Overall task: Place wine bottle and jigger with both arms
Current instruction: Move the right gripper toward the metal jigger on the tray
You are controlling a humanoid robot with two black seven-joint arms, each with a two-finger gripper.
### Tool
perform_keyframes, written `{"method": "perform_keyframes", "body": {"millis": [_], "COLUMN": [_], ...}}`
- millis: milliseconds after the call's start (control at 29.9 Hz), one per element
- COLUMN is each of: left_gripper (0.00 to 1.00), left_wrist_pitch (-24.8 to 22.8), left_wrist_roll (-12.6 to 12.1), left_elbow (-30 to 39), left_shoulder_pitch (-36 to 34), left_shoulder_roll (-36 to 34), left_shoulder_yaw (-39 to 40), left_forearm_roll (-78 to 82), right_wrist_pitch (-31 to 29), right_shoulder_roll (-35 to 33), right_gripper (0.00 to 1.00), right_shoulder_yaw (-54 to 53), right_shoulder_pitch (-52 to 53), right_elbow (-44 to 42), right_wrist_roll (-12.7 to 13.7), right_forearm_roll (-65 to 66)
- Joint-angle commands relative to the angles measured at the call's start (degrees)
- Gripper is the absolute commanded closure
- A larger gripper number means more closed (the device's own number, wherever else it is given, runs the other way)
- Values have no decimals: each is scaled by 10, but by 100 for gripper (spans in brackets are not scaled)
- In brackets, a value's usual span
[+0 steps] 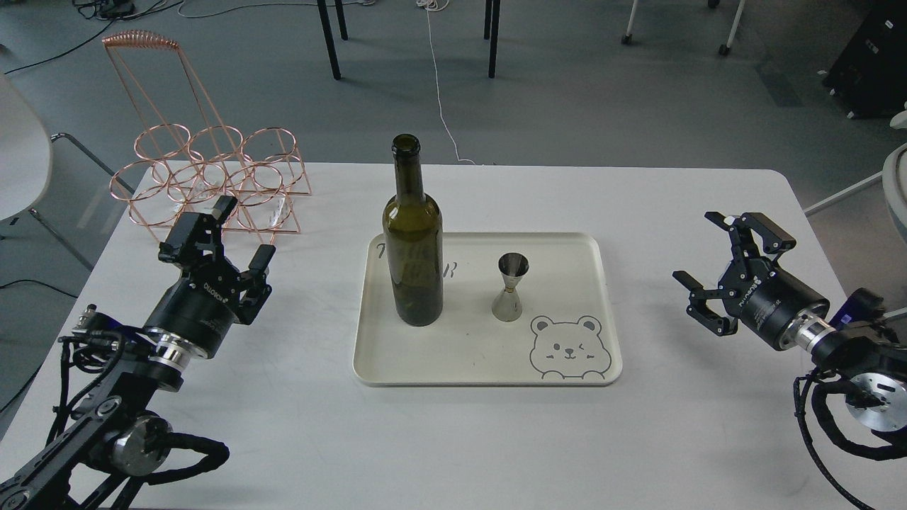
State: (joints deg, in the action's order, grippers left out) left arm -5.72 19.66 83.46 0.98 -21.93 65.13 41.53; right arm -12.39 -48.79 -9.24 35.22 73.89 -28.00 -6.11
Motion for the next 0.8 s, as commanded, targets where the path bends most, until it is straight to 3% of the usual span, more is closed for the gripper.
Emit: {"method": "perform_keyframes", "body": {"millis": [0, 200, 367, 468, 568, 768], "left_gripper": [2, 2, 2, 2, 2, 2], "left_wrist_pitch": [2, 0, 0, -1, -1, 0], "left_wrist_roll": [0, 0, 14, 37, 44, 61], "left_elbow": [2, -6, -14, -14, -13, -13], "left_shoulder_pitch": [-1, -8, -9, -9, -9, -9], "left_shoulder_roll": [0, -3, -7, -13, -13, -13], "left_shoulder_yaw": [-1, 1, 2, 2, 1, 1], "left_forearm_roll": [1, -6, -4, -2, -2, -1], "right_wrist_pitch": [-1, -1, 29, 123, 225, 360], "right_shoulder_roll": [-3, -13, -55, -62, -58, -5], "right_gripper": [1, 1, 1, 1, 1, 1], "right_shoulder_yaw": [-2, -17, -43, -29, -2, 52], "right_shoulder_pitch": [0, 1, 0, -1, -1, 9], "right_elbow": [0, 12, 75, 97, 84, 0], "right_wrist_roll": [0, 0, 0, 0, 0, 0], "right_forearm_roll": [6, 103, 358, 529, 657, 792]}}
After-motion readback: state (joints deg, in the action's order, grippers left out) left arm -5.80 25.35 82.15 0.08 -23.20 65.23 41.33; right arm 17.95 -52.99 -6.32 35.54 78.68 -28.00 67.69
